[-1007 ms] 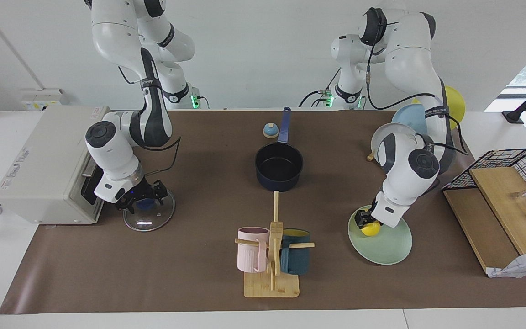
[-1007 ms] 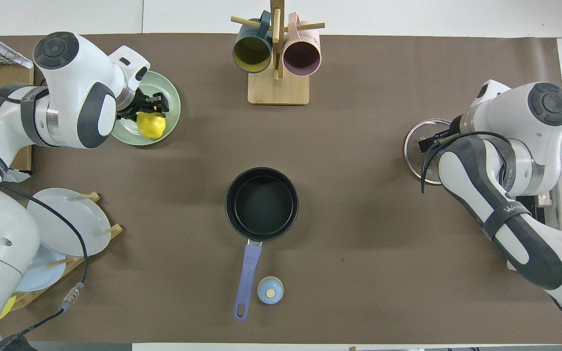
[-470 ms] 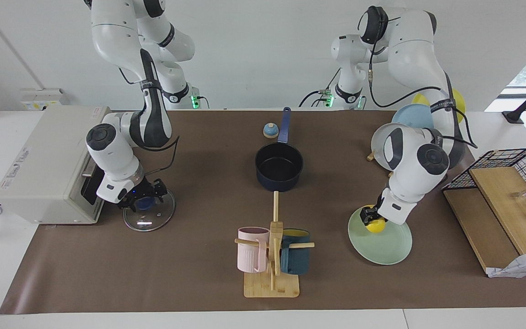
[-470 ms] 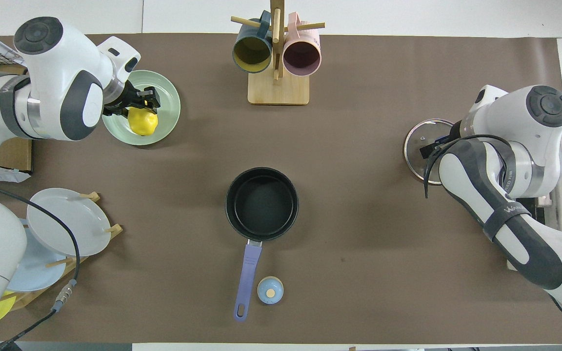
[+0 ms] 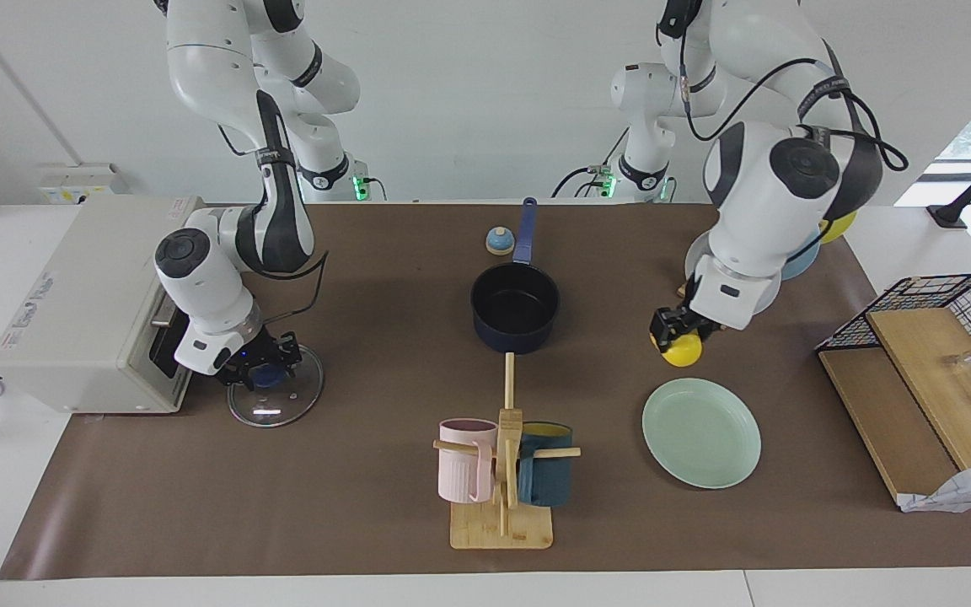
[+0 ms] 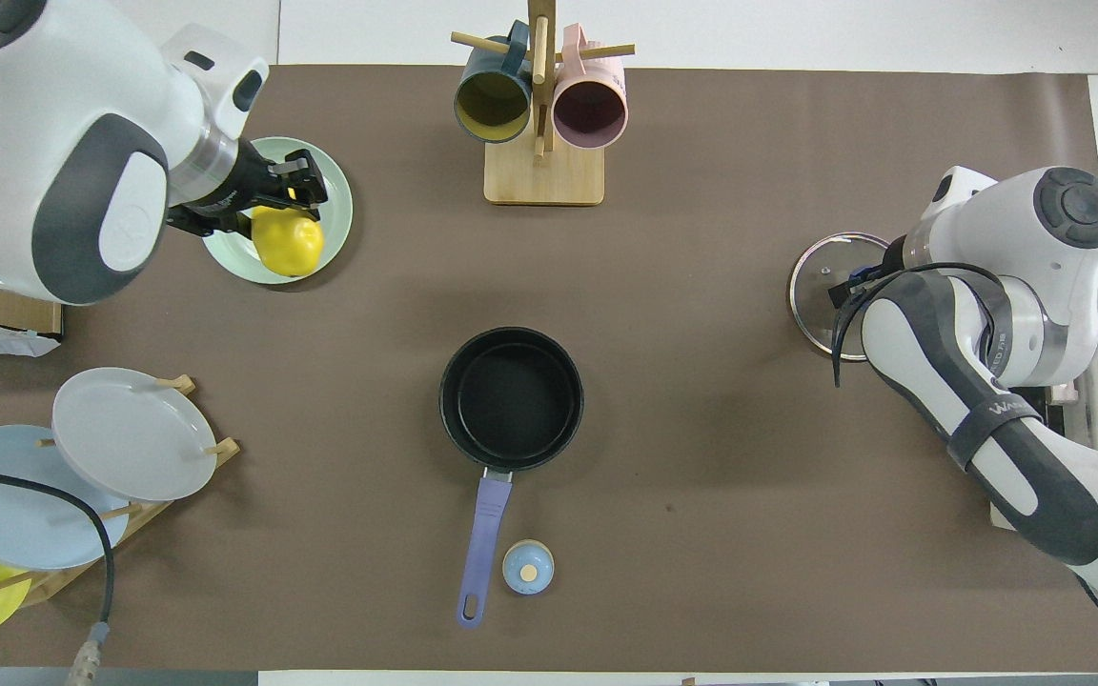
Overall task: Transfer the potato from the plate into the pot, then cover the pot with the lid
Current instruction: 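Carry the potato with the left gripper over the black saucepan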
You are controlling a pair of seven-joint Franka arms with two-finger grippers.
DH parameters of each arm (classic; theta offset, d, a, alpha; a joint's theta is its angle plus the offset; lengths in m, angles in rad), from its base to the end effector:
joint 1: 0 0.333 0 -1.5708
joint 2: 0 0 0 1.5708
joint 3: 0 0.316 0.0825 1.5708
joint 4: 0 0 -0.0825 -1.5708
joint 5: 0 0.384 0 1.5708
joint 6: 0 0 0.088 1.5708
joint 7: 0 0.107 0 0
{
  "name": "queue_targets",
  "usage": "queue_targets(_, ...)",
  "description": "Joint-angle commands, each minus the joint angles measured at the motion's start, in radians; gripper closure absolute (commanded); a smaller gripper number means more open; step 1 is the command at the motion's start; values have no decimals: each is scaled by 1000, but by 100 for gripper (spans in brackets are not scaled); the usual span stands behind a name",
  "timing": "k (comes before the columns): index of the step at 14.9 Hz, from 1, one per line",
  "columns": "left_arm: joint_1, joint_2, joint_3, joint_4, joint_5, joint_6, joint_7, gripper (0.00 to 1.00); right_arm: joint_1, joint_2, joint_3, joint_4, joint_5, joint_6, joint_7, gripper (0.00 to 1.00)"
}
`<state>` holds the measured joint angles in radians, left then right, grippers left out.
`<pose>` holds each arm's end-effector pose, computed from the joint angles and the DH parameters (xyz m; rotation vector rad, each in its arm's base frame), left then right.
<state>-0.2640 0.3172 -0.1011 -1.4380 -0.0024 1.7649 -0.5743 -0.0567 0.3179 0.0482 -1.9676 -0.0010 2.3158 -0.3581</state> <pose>0.6180 -0.2269 0.5130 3.0884 0.3330 -0.0081 0.6124 -0.0064 0.3139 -3.0855 -0.5418 -0.0513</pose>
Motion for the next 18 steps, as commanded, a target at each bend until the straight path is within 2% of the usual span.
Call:
queue_targets(1, -116, -56, 14, -102, -7, 18, -154, 100, -12, -16, 9, -14, 18, -12, -33, 36)
queue_targets(3, -182, -98, 14, -184, -7, 57, -228, 100, -11, -14, 9, -11, 18, -15, -33, 43)
queue_targets(5, -242, -153, 14, -324, -7, 187, -298, 100, -11, -14, 9, -2, 18, -33, -33, 48)
queue_targets(7, -286, -214, 14, -474, -7, 307, -329, 100, -9, -13, 9, 19, 18, -58, -33, 49)
queue_targets(8, -297, -231, 14, -519, -7, 342, -332, 100, -9, -13, 9, 32, 18, -68, -33, 49)
queue_targets(11, -328, -215, 14, -547, -7, 375, -373, 100, -9, -13, 9, 35, 18, -76, -33, 49)
queue_targets(13, -343, -222, 15, -591, -7, 448, -401, 100, -8, -17, 12, 50, 18, -85, -33, 49)
queue_targets(18, -371, -208, 15, -636, -7, 490, -427, 100, 0, -33, 39, 187, 21, -252, -18, 49)
